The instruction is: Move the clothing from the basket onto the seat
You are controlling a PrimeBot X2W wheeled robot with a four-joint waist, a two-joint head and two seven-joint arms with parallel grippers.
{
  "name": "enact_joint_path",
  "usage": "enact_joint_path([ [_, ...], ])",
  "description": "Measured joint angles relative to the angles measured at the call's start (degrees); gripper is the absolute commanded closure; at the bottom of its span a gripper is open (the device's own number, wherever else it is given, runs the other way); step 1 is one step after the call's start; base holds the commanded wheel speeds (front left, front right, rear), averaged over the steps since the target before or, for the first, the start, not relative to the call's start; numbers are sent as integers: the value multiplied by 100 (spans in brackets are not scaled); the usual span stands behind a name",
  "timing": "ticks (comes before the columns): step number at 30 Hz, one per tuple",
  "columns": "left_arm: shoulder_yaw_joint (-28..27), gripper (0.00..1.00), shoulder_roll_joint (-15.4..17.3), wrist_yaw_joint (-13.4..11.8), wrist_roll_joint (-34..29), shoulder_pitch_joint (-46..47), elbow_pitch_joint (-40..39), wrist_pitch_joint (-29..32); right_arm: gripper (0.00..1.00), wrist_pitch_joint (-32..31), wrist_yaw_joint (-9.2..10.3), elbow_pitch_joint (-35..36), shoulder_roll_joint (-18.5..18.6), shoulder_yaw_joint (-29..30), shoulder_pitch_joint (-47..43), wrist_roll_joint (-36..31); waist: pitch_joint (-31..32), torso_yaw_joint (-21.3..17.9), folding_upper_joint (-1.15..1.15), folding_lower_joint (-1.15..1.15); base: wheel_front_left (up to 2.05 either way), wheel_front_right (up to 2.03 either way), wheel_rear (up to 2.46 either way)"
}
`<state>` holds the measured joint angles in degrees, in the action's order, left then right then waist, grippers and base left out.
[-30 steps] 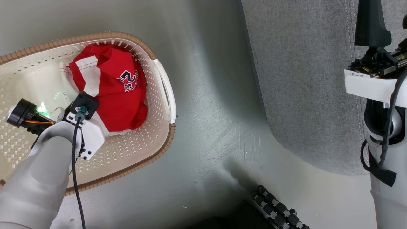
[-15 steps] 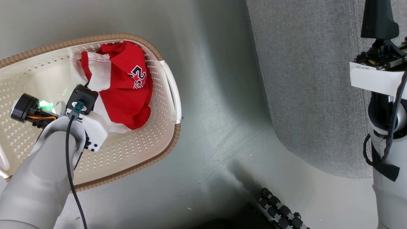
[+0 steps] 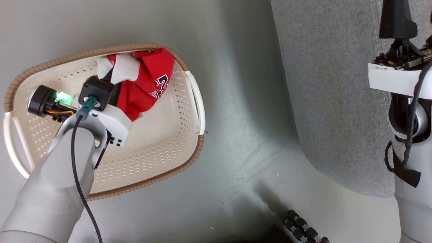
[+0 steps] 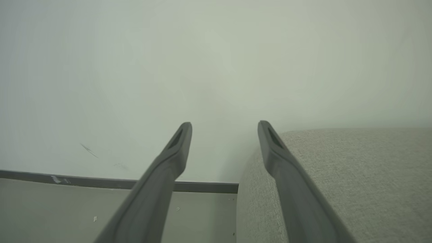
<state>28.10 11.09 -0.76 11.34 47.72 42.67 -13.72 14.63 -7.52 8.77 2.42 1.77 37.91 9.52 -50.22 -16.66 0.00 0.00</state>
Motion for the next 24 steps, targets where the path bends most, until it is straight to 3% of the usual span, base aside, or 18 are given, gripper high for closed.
enact_joint_path([
  [24, -374, 100, 103, 398, 580, -7, -1365, -32, 0, 0, 0, -721, 13, -92, -415, -364, 1151, 512, 0, 0, 0, 0, 0],
])
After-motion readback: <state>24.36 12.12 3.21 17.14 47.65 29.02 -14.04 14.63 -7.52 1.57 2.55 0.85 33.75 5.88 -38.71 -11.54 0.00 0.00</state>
